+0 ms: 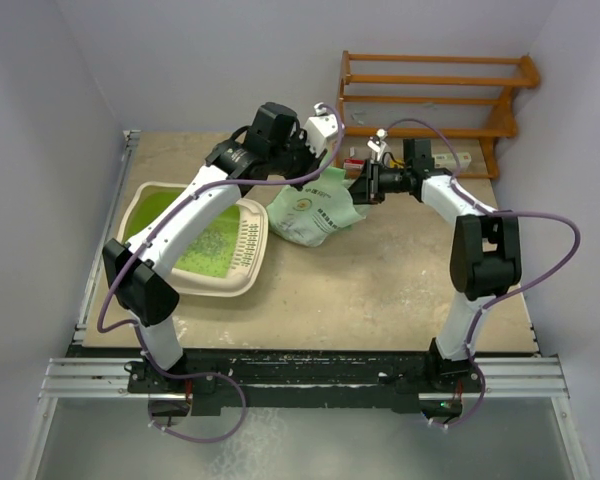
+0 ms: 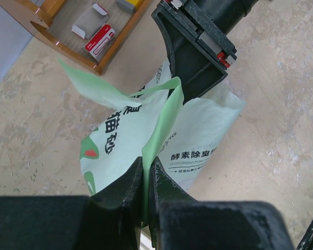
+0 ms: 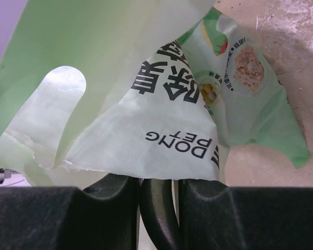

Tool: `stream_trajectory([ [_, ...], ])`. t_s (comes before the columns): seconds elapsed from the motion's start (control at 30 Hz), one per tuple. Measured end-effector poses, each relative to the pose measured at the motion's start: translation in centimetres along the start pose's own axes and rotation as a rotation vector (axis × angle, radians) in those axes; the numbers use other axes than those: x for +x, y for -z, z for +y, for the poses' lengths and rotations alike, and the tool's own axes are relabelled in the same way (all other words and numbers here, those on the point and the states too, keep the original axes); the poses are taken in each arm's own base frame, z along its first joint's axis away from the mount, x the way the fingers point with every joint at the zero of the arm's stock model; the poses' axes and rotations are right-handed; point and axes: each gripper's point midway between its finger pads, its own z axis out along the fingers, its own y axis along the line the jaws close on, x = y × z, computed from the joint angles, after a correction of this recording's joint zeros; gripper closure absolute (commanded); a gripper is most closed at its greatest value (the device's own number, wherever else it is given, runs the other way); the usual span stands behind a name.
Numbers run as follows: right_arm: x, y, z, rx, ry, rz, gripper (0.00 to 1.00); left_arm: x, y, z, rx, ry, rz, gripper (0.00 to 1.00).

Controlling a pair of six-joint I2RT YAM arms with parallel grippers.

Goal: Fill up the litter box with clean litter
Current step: 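Scoop the cat litter from the cat litter bag.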

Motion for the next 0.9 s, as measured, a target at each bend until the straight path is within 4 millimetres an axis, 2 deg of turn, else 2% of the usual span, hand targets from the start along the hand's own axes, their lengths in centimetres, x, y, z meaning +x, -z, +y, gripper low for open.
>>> stream_trajectory([
  [0.23, -0.3, 0.5, 0.2, -0.03, -0.052, -0.015, 1.0, 0.0, 0.0, 0.0, -0.004, 0.01, 0.001, 0.97],
  [0.3, -0.5, 0.6, 0.3, -0.04, -0.061, -0.021, 1.0, 0.0, 0.0, 0.1, -0.007, 0.011, 0.002, 0.91],
  [0.4, -0.9, 1.0, 0.6, -0.065, -0.085, -0.031, 1.0, -0.2, 0.0, 0.2, -0.012, 0.016, -0.007, 0.75],
  [0.57, -1.3, 1.7, 0.8, -0.094, -0.128, -0.044, 1.0, -2.0, 1.1, 0.4, -0.038, 0.017, -0.069, 0.57],
  [0.6, -1.4, 1.9, 0.9, -0.096, -0.135, -0.048, 1.0, -2.5, 1.6, 0.5, -0.047, 0.014, -0.086, 0.46],
  [0.63, -1.5, 2.1, 1.0, -0.1, -0.14, -0.052, 1.0, -2.9, 2.0, 0.5, -0.053, 0.013, -0.1, 0.42],
  [0.77, -2.1, 3.1, 1.5, -0.113, -0.157, -0.069, 1.0, -4.9, 4.5, 0.8, -0.095, 0.004, -0.168, 0.33],
  [0.9, -2.9, 4.7, 2.3, -0.124, -0.157, -0.097, 1.0, -6.0, 6.5, 1.0, -0.129, -0.005, -0.214, 0.3],
])
